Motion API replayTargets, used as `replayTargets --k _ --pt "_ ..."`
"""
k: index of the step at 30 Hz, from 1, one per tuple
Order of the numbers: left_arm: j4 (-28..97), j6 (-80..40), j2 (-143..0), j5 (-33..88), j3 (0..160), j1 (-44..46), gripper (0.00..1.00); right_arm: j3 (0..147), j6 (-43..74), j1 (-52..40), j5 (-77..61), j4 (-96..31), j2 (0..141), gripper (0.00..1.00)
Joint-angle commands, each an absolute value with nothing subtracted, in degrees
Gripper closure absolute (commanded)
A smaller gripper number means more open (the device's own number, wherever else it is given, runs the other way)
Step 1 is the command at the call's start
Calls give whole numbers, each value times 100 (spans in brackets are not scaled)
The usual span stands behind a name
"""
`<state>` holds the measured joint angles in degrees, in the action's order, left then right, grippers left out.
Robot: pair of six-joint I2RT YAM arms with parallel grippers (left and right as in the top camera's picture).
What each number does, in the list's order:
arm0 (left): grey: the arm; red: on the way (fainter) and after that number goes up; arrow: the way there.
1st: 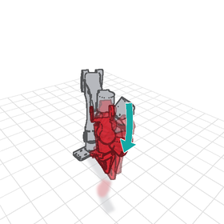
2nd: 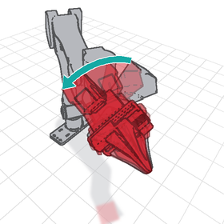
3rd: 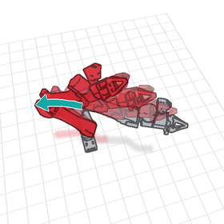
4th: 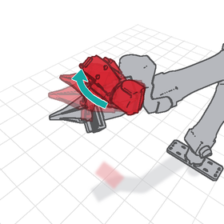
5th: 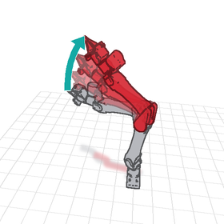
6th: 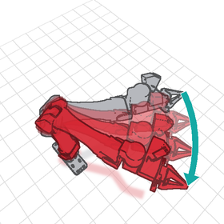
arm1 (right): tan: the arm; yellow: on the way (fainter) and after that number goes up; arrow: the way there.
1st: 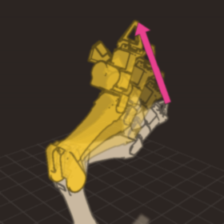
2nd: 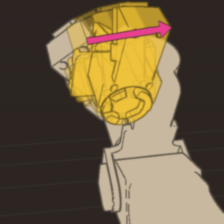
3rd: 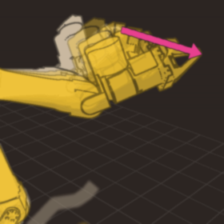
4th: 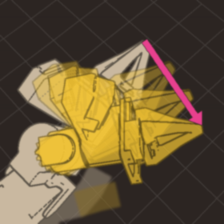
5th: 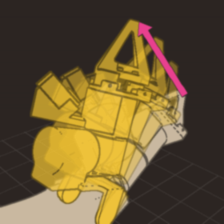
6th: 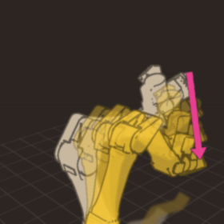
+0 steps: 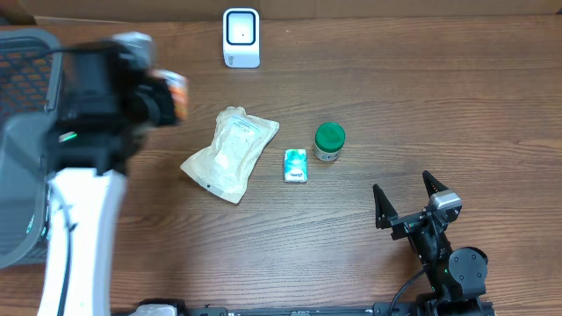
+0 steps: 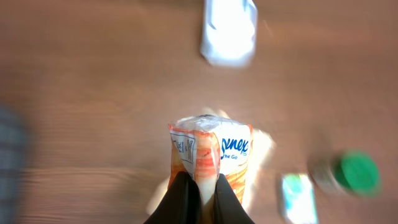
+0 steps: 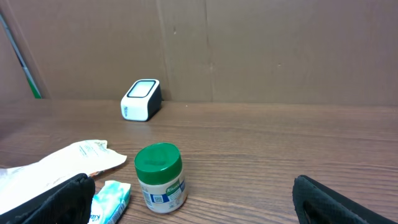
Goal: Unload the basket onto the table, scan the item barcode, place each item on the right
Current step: 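Grasp the orange Kleenex tissue pack in the basket with the left gripper, then carry the orange Kleenex pack over and place it beside the teal pack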
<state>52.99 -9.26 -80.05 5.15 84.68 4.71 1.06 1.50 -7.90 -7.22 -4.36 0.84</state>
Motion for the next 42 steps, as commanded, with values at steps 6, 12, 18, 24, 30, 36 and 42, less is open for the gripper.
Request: replayTargets --k 6,12,18,24,30,36,42 --pt "4910 -1813 -8993 709 7590 1992 96 47 143 -766 -718 -412 16 0" --pt "4637 -2480 -9756 792 7546 2331 96 47 143 -766 -718 -412 16 0" --pt "4346 -2554 -10269 1212 7548 2443 96 47 143 -766 -718 -412 16 0" --pt "4344 -2751 -10560 1264 7546 2443 96 47 143 -766 -718 -412 16 0" --pt "4338 -2744 -10573 1319 7548 2425 5 47 143 -766 -718 -412 16 0" --pt "4414 -2517 -10394 1540 7872 2309 9 47 143 -766 -718 -412 16 0" --pt "5266 -1966 -9854 1483 9098 2053 13 47 143 -766 -718 -412 16 0"
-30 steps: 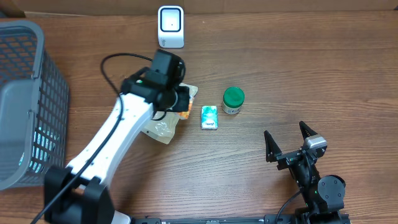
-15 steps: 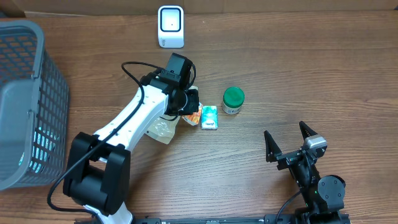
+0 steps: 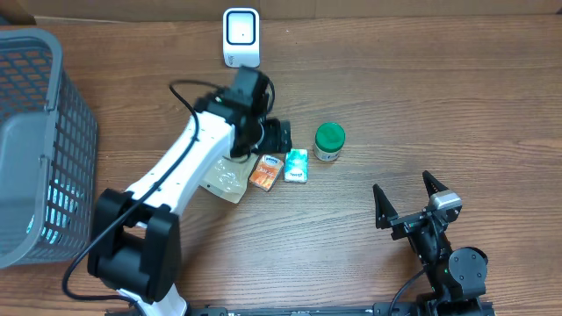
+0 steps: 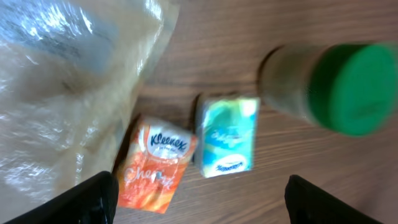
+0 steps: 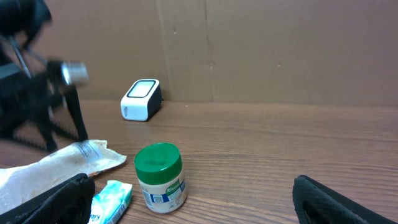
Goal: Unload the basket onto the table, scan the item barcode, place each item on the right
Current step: 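Carry the orange Kleenex pack over and place it beside the teal pack, then return the left gripper into the basket toward the green wipes pack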
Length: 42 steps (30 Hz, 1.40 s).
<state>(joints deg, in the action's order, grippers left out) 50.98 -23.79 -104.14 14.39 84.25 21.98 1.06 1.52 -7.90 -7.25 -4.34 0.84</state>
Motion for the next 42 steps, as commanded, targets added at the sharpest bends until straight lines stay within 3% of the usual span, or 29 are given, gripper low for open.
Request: replayTargets --k 1,7,12,19,23,29,34,42 --pt "5450 -1885 -9756 1422 9330 1997 12 47 143 -766 -718 -412 19 0" --pt "6687 -1481 -9146 749 10615 1203 8 47 143 -766 -718 -412 16 0" --pt "7295 -1387 -8512 510 11000 -209 7 47 143 -766 -718 -412 16 0" --pt "7459 -1313 -8184 554 10914 -2834 5 47 143 -766 -718 -412 16 0" --pt "6753 -1619 -8333 777 10224 -3826 7 47 143 -766 -718 -412 16 0" --pt "6263 -1559 -8973 513 9288 -4473 8 47 143 -766 -718 -412 19 0" --pt "5994 -1022 -9642 497 9013 -4696 3 47 143 -766 -718 -412 19 0" --pt "5843 307 -10689 489 9013 -4722 5 47 143 -766 -718 -412 16 0"
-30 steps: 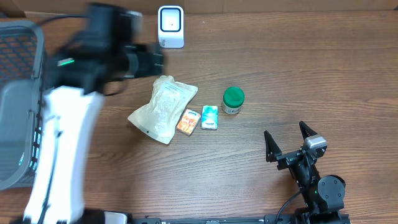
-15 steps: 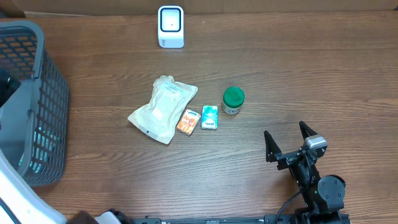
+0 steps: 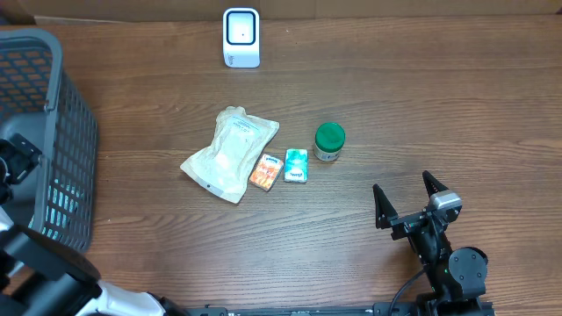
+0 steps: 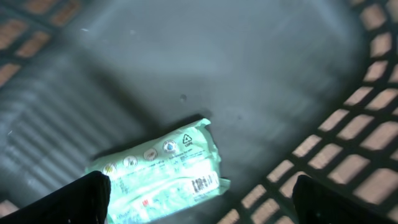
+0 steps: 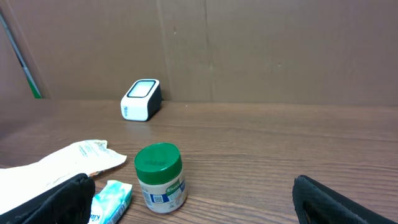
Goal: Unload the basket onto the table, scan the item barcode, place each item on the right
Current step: 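Return the left gripper into the basket toward the green wipes pack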
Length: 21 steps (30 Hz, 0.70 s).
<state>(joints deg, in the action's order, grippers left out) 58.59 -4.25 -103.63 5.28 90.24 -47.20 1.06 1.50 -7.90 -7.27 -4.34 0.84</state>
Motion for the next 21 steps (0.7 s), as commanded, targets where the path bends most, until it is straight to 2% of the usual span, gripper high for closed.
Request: replayTargets --k 1,6,15,21 --pt "5850 436 -10827 486 9013 -4722 6 47 143 -766 -718 -412 16 0" --pt "5909 510 -11378 8 9011 -4735 7 47 143 -766 -718 -412 16 0" --pt "5730 792 -12060 -1 9011 -4722 9 47 143 -766 -718 -412 16 0" --pt "5741 788 -12307 -1 9008 -4722 24 47 143 -766 -718 -412 19 0"
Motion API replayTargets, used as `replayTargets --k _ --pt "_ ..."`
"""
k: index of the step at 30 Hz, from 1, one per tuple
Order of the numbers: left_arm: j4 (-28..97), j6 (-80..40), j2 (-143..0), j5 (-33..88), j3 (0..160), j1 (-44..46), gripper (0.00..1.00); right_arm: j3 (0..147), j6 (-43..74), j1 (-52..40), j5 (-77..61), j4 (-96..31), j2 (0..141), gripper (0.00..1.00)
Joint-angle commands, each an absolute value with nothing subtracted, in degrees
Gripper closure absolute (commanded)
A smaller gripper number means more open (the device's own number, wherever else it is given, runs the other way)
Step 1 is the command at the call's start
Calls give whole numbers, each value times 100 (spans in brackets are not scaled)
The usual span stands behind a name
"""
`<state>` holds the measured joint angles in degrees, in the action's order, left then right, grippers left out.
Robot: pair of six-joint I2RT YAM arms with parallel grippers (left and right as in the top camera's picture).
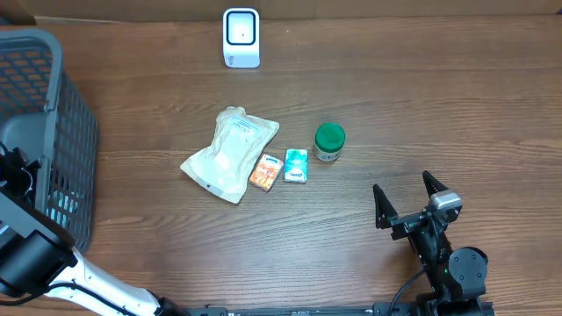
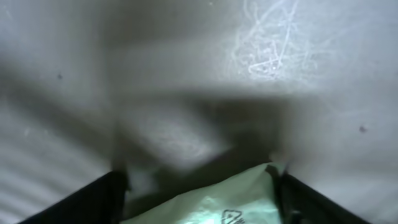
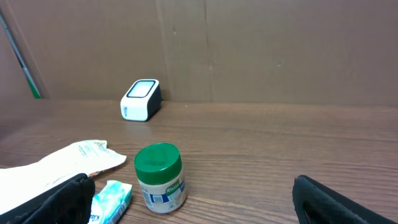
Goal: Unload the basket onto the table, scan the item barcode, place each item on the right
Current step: 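Return the left gripper into the basket toward the green wipes pack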
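A pale green plastic pack (image 2: 214, 202) lies on the grey basket floor (image 2: 186, 74), filling the bottom of the left wrist view. My left gripper (image 2: 199, 186) is open just above it, one dark finger on each side of the pack's end. The white scanner (image 1: 241, 37) stands at the table's far edge and also shows in the right wrist view (image 3: 141, 99). My right gripper (image 1: 406, 204) rests open near the front right edge with nothing between its fingers.
The grey mesh basket (image 1: 53, 114) takes up the table's left end. Mid-table lie a pale pouch (image 1: 230, 154), an orange Kleenex pack (image 1: 265, 171), a teal tissue pack (image 1: 296, 165) and a green-lidded jar (image 1: 329, 140).
My left gripper is now much lower in the basket. The green pack was seen whole from above; now only its end shows, between the open fingers. The table items and right arm are unchanged.
My left gripper first held the orange Kleenex pack up over the table's left part. Then the pack lay beside the teal one and the gripper was open above it. Later the gripper was over the basket floor above a green pack, and now it is close down on that pack.
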<state>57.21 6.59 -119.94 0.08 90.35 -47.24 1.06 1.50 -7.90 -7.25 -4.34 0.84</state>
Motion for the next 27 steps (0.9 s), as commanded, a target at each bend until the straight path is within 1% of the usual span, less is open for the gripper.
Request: replayTargets --k 1,3,4,5,7,8,9,15,23,27 --pt "5765 768 -12335 -1 9008 -4722 27 47 143 -766 -718 -412 16 0" --pt "5798 768 -12383 -1 9008 -4722 38 47 143 -766 -718 -412 16 0" --pt "5802 768 -12401 -1 9008 -4722 44 47 143 -766 -718 -412 16 0" --pt "5806 770 -12405 -3 9008 -4722 55 47 143 -766 -718 -412 16 0" --pt "5828 773 -12401 -5 9011 -4720 83 47 143 -766 -718 -412 16 0" --pt "5850 773 -12401 -32 9011 -4722 94 47 143 -766 -718 -412 16 0" --pt "5872 770 -12401 -62 9013 -4722 96 47 143 -766 -718 -412 16 0" --pt "6204 735 -12394 -69 9308 -4724 96 47 143 -766 -718 -412 19 0" --pt "7312 -5 -12394 -106 11135 -4722 96 47 143 -766 -718 -412 16 0" --pt "7743 -193 -12394 -56 12044 -4711 96 47 143 -766 -718 -412 16 0"
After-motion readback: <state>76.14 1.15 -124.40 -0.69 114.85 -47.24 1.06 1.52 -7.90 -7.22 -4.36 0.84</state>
